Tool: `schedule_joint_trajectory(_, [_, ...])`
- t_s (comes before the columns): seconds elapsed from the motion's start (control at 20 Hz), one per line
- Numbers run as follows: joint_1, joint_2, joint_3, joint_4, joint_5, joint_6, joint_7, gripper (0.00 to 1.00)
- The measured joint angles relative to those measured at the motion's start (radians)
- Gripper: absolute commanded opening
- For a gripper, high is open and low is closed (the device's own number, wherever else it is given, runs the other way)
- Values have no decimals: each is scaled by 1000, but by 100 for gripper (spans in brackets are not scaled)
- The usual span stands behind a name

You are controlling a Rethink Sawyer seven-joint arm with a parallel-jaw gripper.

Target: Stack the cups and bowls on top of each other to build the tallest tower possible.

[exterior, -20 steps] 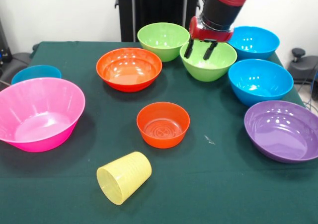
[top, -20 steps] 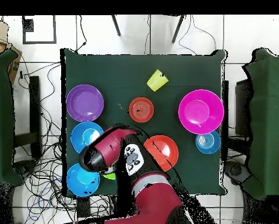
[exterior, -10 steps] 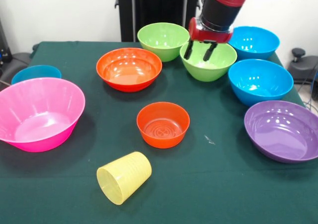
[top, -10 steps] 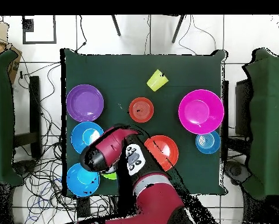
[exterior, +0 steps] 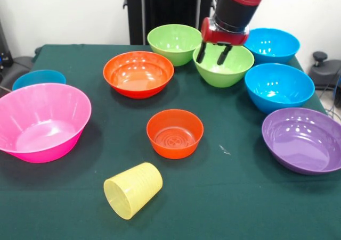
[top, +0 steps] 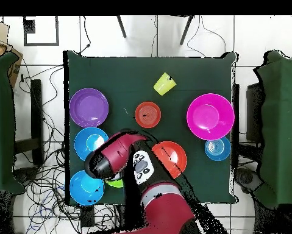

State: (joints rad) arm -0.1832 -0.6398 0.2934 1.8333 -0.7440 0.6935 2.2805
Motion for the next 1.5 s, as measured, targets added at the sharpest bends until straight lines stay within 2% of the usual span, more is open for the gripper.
schedule_joint_trajectory(0.85, [-29,-112,-4,9,27,0,0,100])
schedule_joint_trajectory(1.5, [-34,-102,-12,10,27,0,0,100])
